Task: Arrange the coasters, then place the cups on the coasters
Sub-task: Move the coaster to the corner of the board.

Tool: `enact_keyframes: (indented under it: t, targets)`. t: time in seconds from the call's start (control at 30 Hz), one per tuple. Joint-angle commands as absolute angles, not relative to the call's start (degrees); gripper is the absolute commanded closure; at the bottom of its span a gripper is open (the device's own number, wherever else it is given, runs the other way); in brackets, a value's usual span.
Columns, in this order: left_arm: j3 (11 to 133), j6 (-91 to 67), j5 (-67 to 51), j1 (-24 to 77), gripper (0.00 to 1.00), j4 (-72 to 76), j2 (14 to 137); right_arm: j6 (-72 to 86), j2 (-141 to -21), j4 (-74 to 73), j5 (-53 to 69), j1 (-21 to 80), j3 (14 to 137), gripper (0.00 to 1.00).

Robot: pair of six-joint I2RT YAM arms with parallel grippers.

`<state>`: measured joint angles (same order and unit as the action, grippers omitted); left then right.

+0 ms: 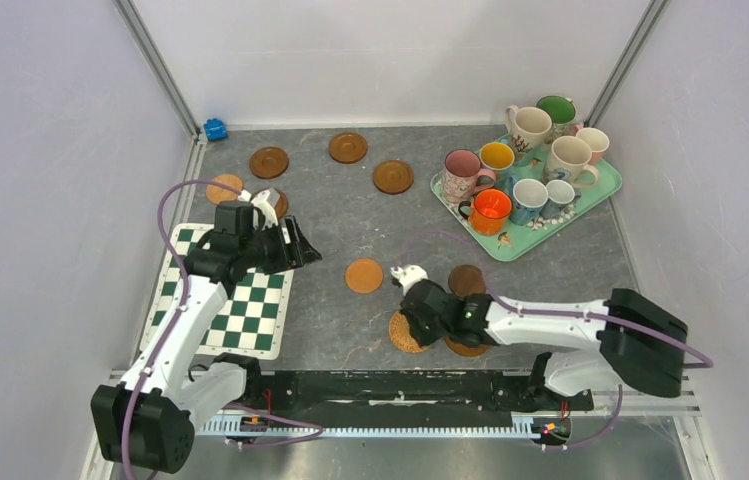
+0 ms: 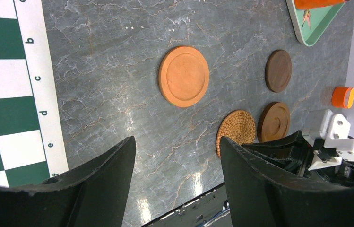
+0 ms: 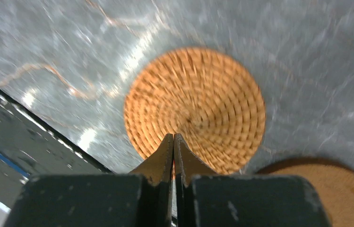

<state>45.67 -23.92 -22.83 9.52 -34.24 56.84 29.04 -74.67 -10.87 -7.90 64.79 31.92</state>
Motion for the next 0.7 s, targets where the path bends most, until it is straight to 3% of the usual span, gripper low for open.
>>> enact_keyframes:
  t: [0.0,0.2,0.43,0.67]
  targets:
    - [45.4,-22.1,-23.6,10.0,0.27,-34.1,54.7,23.6,-80.0,-19.0,-12.7,65.2,47.4,1.0]
    - [45.0,-22.7,-23.1,10.2,0.27,-34.1,51.8,18.3,-87.6,-19.3,-23.9,60.5,61.9,1.0]
    - [43.9,-23.2,-22.0,10.4,0.27,-33.0,48.4,8.5,-103.1,-11.7,-24.7,47.8,79.3,1.0]
    - [43.8,-23.1,-20.7,11.4,0.27,-33.2,46.8,-2.4,-120.8,-6.5,-30.2,43.4,98.9,1.0]
